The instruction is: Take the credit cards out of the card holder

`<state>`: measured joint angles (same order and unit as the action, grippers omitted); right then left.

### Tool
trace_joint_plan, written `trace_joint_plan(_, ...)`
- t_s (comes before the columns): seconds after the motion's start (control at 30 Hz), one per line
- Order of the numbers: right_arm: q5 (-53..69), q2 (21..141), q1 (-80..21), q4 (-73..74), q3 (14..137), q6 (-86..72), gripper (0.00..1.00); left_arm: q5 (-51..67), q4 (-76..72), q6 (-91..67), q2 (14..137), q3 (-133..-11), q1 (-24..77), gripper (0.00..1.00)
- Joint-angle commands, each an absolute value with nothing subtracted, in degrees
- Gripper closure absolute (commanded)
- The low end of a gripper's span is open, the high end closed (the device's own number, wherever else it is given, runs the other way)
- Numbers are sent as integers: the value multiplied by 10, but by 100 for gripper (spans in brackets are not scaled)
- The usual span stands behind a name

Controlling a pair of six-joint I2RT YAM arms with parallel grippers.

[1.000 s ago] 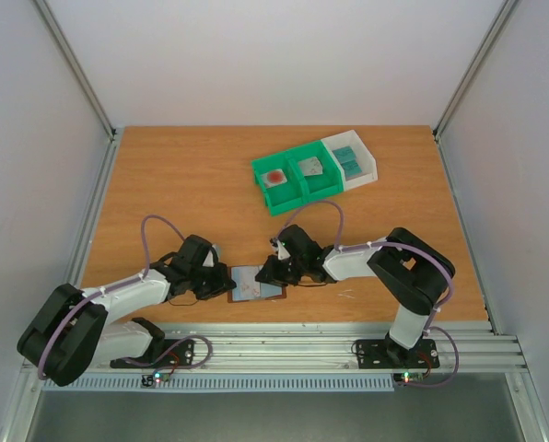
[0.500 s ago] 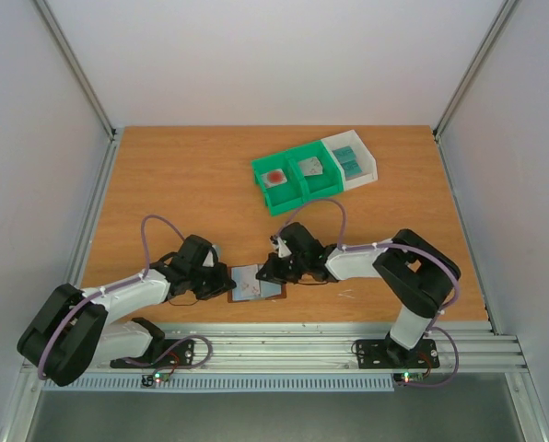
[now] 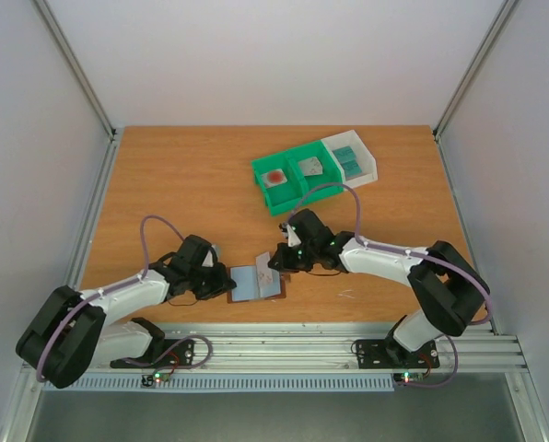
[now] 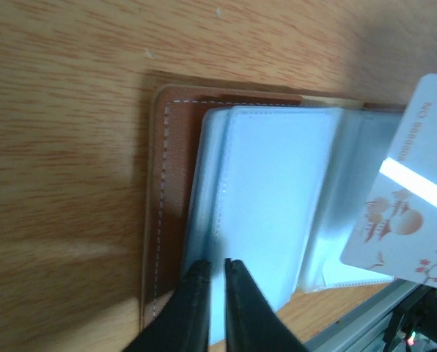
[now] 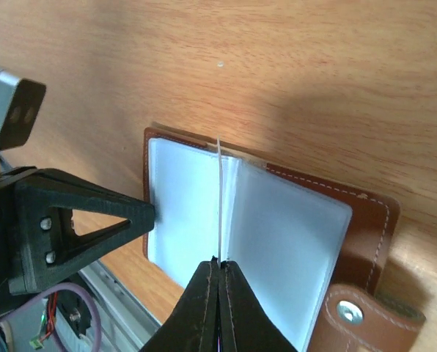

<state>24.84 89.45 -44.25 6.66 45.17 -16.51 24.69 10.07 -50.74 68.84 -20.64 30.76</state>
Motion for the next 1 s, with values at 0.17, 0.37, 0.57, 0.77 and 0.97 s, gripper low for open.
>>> trace_joint_plan(0.17, 294, 836, -430, 218, 538, -23, 99, 259, 198, -504, 585, -263, 307, 65)
trace_joint_plan(0.37, 379, 785, -430, 299, 577, 68, 99, 287, 308, -444, 513, -338, 307, 44)
trace_joint_plan(0.57, 494, 758, -431, 390, 621, 146, 99, 332, 391, -383, 451, -428, 307, 27)
trace_joint_plan(0.77, 557, 739, -431, 396, 629, 161, 99, 440, 444, -321, 469, -501, 307, 23)
trace_joint_plan(0.97, 612, 740, -431, 371, 624, 151, 99, 518, 445, -285, 481, -509, 307, 29)
